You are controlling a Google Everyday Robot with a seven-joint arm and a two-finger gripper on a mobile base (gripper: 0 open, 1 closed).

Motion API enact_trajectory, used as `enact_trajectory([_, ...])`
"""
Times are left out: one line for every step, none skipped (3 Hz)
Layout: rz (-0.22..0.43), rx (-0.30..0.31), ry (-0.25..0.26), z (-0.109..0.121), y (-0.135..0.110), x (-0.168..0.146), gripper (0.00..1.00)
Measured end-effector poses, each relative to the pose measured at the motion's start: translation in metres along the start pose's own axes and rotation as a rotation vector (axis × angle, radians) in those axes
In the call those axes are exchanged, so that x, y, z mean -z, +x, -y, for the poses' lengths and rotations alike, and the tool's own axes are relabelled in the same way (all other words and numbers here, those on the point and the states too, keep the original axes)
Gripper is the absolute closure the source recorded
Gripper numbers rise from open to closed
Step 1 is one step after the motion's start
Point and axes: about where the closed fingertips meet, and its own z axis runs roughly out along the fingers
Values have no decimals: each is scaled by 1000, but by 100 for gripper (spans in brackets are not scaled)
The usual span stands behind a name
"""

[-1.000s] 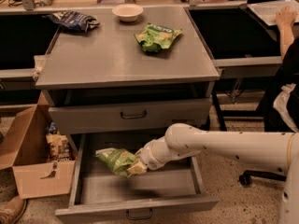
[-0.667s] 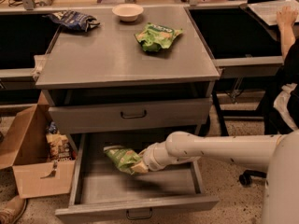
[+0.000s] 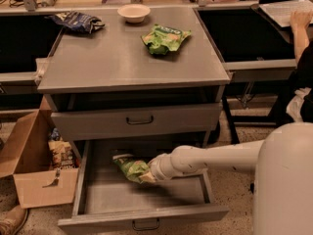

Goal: Place green jalapeno chip bag into middle drawer

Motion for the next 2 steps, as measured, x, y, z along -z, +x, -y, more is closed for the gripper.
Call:
enact_trajectory([43, 12, -28, 1, 1, -2, 6])
enact_trajectory([156, 33, -90, -1, -7, 12, 0])
